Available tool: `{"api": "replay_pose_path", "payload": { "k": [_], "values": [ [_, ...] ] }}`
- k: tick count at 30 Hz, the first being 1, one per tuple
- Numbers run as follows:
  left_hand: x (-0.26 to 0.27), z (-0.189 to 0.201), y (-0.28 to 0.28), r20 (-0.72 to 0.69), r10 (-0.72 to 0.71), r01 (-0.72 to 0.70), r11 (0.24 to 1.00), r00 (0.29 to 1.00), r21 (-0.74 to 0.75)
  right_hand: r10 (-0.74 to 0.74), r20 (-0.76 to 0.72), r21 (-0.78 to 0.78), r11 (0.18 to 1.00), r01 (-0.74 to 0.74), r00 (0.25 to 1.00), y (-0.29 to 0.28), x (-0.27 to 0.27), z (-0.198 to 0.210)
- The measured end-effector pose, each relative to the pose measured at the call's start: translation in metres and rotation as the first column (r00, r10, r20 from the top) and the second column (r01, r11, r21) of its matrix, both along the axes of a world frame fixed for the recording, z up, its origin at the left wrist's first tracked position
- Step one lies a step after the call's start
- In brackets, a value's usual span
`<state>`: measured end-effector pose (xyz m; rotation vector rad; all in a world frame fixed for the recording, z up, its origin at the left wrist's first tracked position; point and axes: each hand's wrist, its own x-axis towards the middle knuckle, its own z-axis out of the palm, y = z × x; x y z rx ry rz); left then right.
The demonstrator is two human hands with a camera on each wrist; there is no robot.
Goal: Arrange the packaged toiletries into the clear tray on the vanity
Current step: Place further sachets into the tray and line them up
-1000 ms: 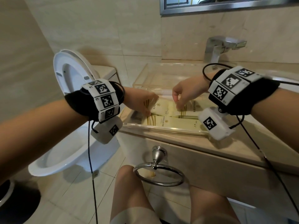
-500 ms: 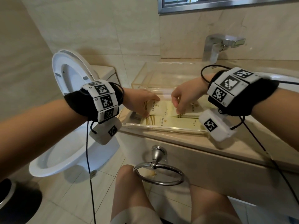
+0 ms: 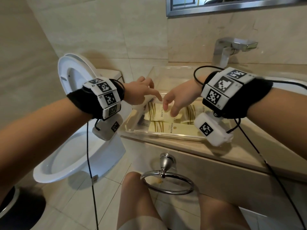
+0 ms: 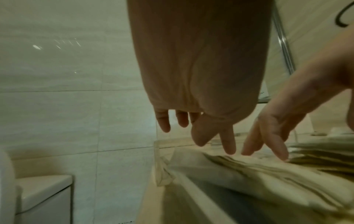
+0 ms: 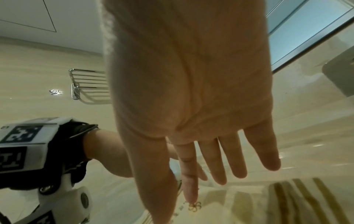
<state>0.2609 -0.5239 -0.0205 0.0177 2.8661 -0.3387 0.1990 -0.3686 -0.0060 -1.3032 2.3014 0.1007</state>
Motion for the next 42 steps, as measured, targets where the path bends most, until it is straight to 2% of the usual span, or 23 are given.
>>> {"api": "replay_pose_path", "payload": {
  "k": [9, 18, 20, 24, 25, 29, 33, 35, 39, 42],
  "values": [
    [-0.007, -0.011, 0.006, 0.162, -0.008, 0.011, 1.0, 0.987, -0.015, 0.005, 0.02, 0.033, 0.999, -0.006, 1.0, -0.003, -0.006, -0.006],
    [-0.007, -0.01, 0.003, 0.101, 0.139, -0.144, 0.989, 0.985, 0.037, 0.0, 0.015, 0.028, 1.0, -0.001, 1.0, -0.002, -0.009, -0.011],
    [-0.005, -0.009, 0.0, 0.085, 0.152, -0.16, 0.983, 0.985, 0.092, 0.001, 0.025, 0.028, 1.0, -0.001, 1.0, -0.002, -0.009, -0.012],
    [-0.001, -0.001, -0.009, 0.042, 0.181, -0.185, 0.93, 0.983, 0.317, 0.006, 0.025, 0.029, 1.0, -0.007, 1.0, -0.002, -0.007, -0.011],
    [0.0, 0.001, -0.01, 0.03, 0.169, -0.17, 0.932, 0.985, 0.321, 0.01, 0.025, 0.029, 1.0, -0.01, 1.0, -0.002, -0.006, -0.01],
    [0.002, -0.004, -0.012, 0.089, 0.135, -0.146, 0.981, 0.987, 0.129, 0.022, 0.01, 0.034, 0.999, -0.023, 1.0, -0.004, -0.003, -0.006],
    [0.0, -0.01, -0.009, 0.12, 0.145, -0.159, 0.98, 0.982, 0.118, 0.031, 0.003, 0.025, 0.999, -0.031, 1.0, -0.008, 0.001, -0.005],
    [-0.002, -0.009, -0.01, 0.118, 0.16, -0.169, 0.983, 0.98, 0.067, 0.033, -0.003, 0.03, 0.999, -0.033, 0.999, -0.01, 0.003, -0.006],
    [0.001, -0.002, -0.014, 0.049, 0.172, -0.171, 0.985, 0.984, -0.032, 0.022, 0.005, 0.035, 0.999, -0.022, 1.0, -0.01, 0.004, -0.008],
    [0.006, 0.006, -0.021, 0.01, 0.198, -0.198, 0.98, 0.98, -0.022, 0.014, 0.011, 0.043, 0.999, -0.014, 1.0, -0.008, 0.004, -0.009]
  ]
}}
